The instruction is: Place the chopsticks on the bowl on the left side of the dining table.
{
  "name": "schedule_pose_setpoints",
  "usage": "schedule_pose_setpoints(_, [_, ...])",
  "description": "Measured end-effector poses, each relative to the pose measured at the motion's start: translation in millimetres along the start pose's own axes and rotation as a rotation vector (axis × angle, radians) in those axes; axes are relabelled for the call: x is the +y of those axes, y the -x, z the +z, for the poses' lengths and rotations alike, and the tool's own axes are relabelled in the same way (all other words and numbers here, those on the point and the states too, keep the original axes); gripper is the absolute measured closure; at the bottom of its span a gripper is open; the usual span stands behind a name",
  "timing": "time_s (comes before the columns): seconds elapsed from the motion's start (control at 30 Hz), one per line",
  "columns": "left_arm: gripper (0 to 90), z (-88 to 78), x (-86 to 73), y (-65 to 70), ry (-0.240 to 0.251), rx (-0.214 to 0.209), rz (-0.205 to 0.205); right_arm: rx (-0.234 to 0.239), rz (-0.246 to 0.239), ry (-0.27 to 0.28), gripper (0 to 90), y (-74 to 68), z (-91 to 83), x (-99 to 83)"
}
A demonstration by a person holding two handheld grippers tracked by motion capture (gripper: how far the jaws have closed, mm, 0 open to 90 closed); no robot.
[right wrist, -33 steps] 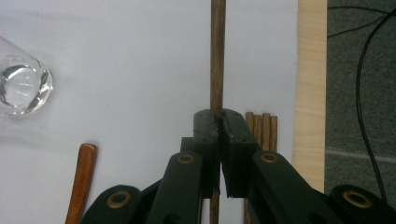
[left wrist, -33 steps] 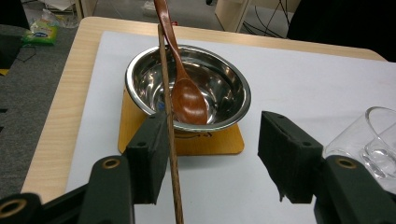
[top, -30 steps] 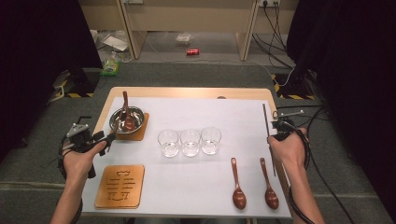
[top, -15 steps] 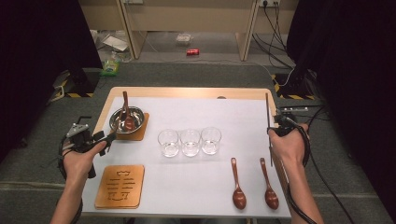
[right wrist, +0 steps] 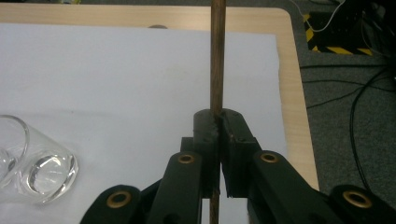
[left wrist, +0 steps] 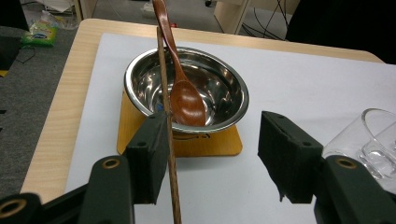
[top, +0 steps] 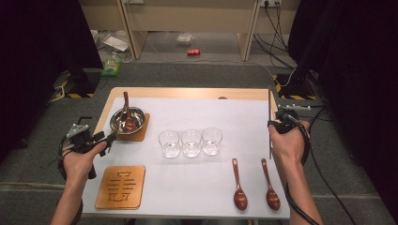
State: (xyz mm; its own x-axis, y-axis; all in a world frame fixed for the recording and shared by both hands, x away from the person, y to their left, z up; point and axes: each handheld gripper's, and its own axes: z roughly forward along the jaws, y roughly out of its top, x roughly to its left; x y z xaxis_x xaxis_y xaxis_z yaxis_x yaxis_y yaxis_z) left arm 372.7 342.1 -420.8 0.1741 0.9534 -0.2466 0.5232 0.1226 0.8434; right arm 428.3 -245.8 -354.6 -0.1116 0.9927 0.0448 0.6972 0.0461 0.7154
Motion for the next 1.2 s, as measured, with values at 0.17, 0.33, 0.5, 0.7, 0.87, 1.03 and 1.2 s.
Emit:
schedule_pose_setpoints(0.17, [42.4, 0.1, -0.1, -0.2, 0.001, -0.001, 0.000, -0.004, 0.004, 0.041, 85.7, -1.6, -0.8, 1.8])
schedule_pose_setpoints(0.33, [42.4, 0.2, -0.2, 0.0, 0.000, -0.001, 0.000, -0.009, 0.006, 0.075, 85.7, -2.4, -1.8, 3.5])
schedule_pose_setpoints(0.5, [42.4, -0.9, 0.6, 0.0, 0.007, -0.002, -0.001, -0.016, 0.008, 0.107, 85.7, -3.1, -1.4, 4.6])
schedule_pose_setpoints(0.7, [42.4, -2.3, 1.3, -1.7, 0.011, 0.001, -0.006, -0.020, 0.001, 0.148, 85.7, -4.9, -1.0, 6.9])
schedule_pose_setpoints(0.87, [42.3, -3.4, 1.9, -2.1, 0.015, 0.001, -0.007, -0.019, -0.001, 0.178, 85.7, -7.8, -0.9, 9.8])
schedule_pose_setpoints(1.03, [42.4, -4.1, 2.4, -2.3, 0.017, 0.001, -0.007, -0.022, -0.006, 0.208, 85.7, -10.5, -0.6, 12.5])
schedule_pose_setpoints(1.2, [42.4, -3.8, 2.3, -2.6, 0.018, 0.001, -0.008, -0.021, -0.006, 0.231, 85.7, -12.7, 0.1, 14.4])
